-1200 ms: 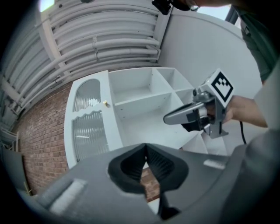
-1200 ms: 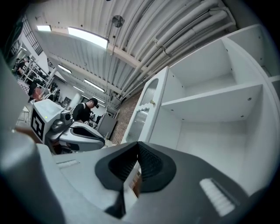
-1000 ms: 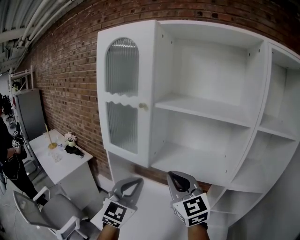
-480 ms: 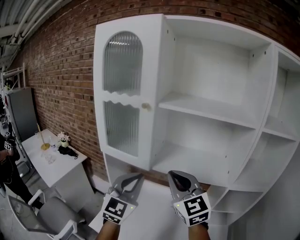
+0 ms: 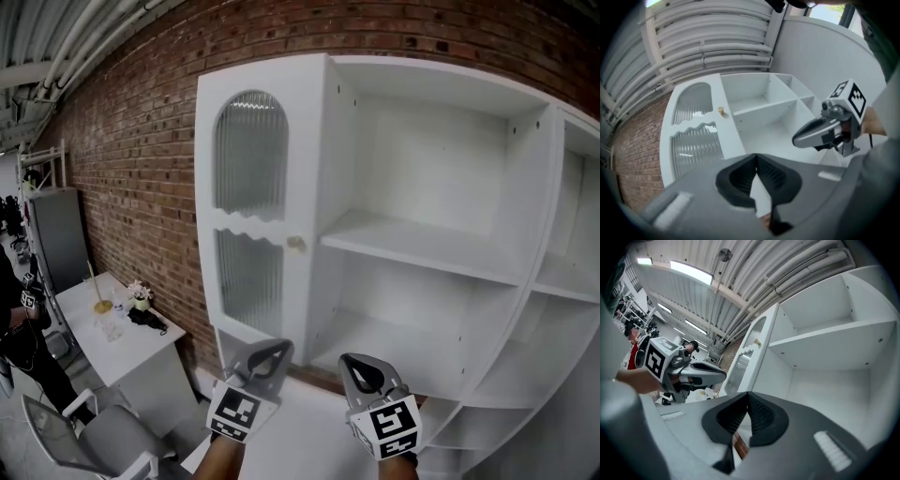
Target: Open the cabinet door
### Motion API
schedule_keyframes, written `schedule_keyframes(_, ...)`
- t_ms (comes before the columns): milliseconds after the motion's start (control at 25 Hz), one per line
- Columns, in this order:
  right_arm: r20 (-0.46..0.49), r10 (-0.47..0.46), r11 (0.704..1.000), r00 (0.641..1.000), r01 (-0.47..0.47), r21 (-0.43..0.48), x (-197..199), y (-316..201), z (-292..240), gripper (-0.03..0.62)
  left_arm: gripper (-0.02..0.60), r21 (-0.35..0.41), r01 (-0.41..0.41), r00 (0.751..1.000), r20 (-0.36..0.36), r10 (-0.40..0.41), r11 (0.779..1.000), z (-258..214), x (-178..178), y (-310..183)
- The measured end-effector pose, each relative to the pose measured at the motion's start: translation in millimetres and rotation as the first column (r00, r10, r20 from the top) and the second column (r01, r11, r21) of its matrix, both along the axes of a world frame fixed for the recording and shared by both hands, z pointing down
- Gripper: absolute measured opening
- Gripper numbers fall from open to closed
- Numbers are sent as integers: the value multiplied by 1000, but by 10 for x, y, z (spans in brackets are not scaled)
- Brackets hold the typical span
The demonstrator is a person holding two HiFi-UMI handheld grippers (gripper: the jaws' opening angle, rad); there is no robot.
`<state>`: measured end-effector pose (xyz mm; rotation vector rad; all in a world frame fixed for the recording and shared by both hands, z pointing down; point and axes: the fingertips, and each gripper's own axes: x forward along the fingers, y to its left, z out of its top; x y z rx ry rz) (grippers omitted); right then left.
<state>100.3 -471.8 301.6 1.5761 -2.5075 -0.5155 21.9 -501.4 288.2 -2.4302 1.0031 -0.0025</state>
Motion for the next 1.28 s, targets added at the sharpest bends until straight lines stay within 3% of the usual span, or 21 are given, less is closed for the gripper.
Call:
schedule_keyframes(440,21,-14,1000,1000,14,16,181,-121,-27,5,3,165,113,991,-85,-100,980,-1084,27,-372)
schedule_keyframes(680,30,-12,1000,999,12,20,302,-144,-41,5,68,199,172,977,-162,-141,965,-1515,5,-514)
schedule_keyframes(800,33,-15,1000,999,14,20,336,-152,-35,5,103,201,183,974,-169,-149,962,-1608,51,-558)
schedule_keyframes(1280,41,-18,1000,999,17,14,456,-149,16,5,77,195,199,972,-166,-168,960,-1596,56,-690)
